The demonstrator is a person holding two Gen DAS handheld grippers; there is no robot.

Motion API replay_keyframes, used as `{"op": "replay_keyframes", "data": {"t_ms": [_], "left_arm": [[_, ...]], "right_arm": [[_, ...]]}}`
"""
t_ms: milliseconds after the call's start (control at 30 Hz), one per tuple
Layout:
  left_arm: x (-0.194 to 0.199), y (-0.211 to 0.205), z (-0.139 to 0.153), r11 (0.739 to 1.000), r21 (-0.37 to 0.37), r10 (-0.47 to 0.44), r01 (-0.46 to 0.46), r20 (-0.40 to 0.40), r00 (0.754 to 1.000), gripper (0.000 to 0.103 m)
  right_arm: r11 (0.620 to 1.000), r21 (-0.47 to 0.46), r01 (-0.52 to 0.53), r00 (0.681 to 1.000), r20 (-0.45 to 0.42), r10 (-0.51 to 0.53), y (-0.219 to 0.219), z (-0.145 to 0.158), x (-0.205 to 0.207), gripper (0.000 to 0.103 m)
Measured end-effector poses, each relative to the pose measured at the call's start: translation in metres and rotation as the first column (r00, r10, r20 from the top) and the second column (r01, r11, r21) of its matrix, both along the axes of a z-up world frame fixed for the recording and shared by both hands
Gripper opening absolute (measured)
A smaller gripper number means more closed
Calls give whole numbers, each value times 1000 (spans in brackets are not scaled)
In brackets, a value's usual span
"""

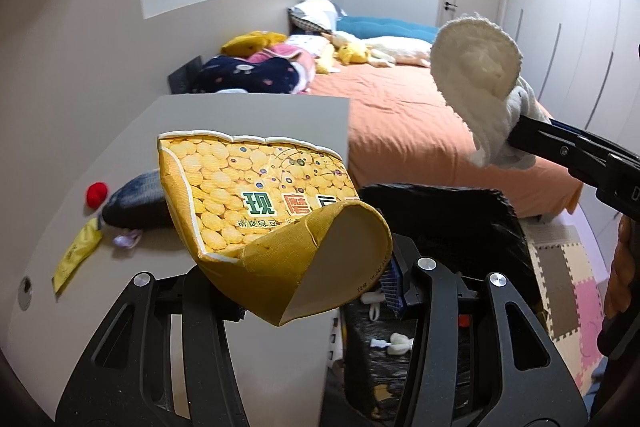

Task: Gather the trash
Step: 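Carry the paper cup and white cloth over the black bin and open both tools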

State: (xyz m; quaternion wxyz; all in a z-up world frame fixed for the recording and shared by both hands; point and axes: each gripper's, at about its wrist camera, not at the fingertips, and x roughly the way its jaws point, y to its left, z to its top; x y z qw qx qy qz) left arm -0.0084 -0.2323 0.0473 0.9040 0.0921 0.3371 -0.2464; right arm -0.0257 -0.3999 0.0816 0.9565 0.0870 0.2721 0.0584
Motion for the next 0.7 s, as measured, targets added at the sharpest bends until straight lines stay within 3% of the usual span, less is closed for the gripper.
{"op": "replay_keyframes", "data": {"t_ms": [700], "left_arm": [[-14, -73, -22, 986, 20, -164, 165, -49, 985, 49]], "right_arm": [[986, 13, 164, 986, -31, -163, -69, -20, -33, 39]]}}
